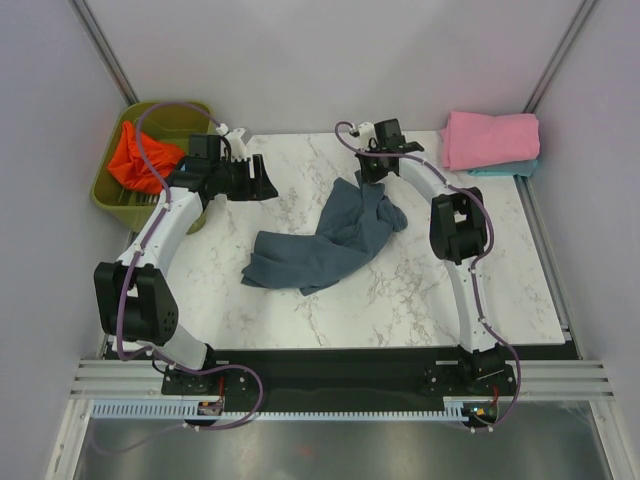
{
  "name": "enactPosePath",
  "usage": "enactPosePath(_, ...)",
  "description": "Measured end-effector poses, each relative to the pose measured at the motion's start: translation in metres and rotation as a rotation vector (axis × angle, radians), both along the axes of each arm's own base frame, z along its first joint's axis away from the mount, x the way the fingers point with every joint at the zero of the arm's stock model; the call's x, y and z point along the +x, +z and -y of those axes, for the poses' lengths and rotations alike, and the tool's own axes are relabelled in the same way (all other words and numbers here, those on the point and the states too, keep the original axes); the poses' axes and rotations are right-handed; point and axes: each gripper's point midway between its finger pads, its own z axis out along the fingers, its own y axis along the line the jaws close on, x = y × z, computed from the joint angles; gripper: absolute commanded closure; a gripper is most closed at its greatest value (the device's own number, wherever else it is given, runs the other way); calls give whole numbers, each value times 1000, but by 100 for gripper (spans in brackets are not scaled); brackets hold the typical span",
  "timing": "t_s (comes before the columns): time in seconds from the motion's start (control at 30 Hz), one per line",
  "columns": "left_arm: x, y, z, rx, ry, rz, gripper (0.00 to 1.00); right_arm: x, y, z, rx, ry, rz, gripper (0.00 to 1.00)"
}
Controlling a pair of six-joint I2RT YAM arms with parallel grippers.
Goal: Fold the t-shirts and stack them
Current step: Flatten the tshirt out
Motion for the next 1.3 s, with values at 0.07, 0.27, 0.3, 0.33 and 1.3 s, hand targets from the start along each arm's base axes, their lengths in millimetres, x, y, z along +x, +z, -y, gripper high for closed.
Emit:
enactPosePath(0.07,0,0,0,-2,-1,0,29,-2,20,2,-7,1,22,100)
enactPosePath(0.27,-2,2,4,-22,-18,-4,30,-15,169,3,28,21,260,100)
enactPosePath(0.3,-3,2,5,-28,-19,-8,30,-23,208,3,43,26,328,100)
enactPosePath(0.33,-4,3,7,-42,-24,-13,30,-32,238,3,53,27,381,100)
enactPosePath(1.3,-18,48,19,-121,-70,38,30,-178,246,57,-103,-12,256,23)
